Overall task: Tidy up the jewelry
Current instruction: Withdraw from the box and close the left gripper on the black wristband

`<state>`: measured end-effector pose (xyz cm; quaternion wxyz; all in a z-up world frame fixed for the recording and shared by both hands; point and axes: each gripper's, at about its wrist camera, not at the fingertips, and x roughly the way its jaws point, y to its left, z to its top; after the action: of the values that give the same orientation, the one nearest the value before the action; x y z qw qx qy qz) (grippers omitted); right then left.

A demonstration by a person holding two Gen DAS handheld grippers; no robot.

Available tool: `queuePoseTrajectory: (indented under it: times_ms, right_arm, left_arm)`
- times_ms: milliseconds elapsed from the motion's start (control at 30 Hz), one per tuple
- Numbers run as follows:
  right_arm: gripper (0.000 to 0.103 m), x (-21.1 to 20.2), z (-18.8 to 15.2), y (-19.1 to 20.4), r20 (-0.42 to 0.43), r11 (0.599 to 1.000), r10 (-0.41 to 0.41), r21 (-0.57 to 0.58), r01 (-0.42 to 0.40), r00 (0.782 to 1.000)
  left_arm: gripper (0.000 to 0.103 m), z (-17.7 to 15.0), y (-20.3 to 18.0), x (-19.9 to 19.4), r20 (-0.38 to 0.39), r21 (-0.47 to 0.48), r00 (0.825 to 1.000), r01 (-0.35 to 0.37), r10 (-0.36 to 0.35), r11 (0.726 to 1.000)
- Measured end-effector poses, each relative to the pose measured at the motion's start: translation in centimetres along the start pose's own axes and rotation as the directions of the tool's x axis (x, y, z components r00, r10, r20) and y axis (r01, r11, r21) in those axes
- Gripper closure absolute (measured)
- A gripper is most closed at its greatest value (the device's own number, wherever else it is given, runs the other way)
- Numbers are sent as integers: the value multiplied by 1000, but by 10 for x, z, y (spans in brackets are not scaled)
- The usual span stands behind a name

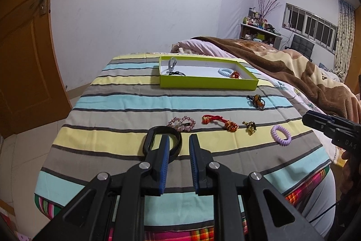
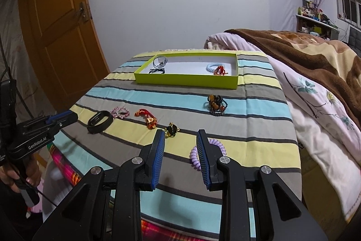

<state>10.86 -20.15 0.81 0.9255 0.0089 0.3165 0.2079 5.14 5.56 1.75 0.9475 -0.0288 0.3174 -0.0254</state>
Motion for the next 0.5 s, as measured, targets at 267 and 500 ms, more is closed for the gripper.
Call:
queuePoseTrajectory:
  times_ms: [267, 500]
  right_arm:
    - [73, 12, 0, 7, -22, 1000, 12, -13, -12, 1000]
    - [73, 29, 0, 11, -55, 999, 18, -25, -19, 998]
  left_arm:
    - [84, -3, 10, 8, -15, -24, 999, -29, 28, 999]
    - [74, -6, 23, 26, -52, -35, 997, -53, 51, 998]
